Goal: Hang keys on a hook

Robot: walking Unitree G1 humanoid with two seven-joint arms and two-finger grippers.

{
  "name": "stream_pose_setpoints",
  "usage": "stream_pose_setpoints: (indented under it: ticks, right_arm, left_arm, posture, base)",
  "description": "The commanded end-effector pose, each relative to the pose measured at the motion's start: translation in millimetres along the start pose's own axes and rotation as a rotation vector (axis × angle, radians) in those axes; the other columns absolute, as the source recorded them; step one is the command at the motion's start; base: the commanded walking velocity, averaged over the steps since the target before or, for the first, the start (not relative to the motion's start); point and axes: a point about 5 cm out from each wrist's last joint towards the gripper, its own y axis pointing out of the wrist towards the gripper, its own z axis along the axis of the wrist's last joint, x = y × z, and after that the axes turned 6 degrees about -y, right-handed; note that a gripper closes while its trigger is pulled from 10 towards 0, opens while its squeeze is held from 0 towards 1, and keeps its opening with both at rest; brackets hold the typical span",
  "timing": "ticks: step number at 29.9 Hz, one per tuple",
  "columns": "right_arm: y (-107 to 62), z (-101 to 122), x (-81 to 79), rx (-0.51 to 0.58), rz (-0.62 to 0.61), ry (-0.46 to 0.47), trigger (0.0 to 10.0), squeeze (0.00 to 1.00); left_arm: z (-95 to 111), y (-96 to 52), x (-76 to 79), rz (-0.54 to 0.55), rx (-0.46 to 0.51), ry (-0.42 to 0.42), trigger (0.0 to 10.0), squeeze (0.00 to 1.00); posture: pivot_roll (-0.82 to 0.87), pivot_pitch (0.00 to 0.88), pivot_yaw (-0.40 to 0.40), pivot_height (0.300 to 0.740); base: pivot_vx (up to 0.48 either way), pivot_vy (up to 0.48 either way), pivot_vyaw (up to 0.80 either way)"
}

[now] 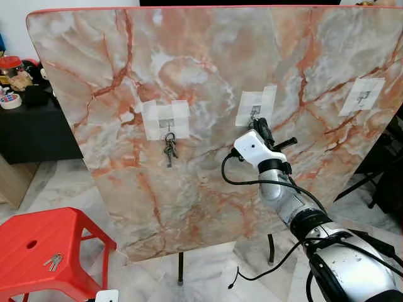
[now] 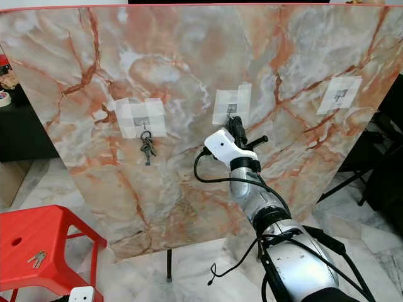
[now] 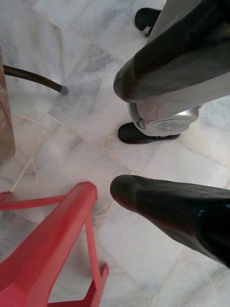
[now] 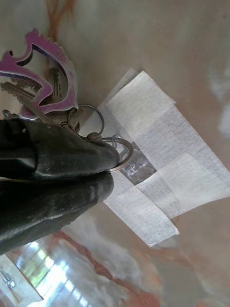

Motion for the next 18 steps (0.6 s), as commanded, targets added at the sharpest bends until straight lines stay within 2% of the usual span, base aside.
stream_pose_setpoints:
  ticks: [1,18]
  right_arm:
    - [4.9,4.2,2.6,-0.006,0.006,0.011,10.0,0.00]
    - [-2.6,-1.4,-9.3,-0.032,0.103,0.031,10.0,0.00]
  left_arm:
    - [-3.4,-0.8,0.2,0.005,-0.015,-0.005,10.0,0.00]
    - [-7.0,-2.4,-3.1,0.009,-0.023,-0.005,10.0,0.00]
  posture:
    - [0.08,0.000,-0.069,0.740]
    - [0.08,0.000,-0.068,0.740]
  base:
    - [0.000,0.000,0.00]
    - [0.000,0.000,0.00]
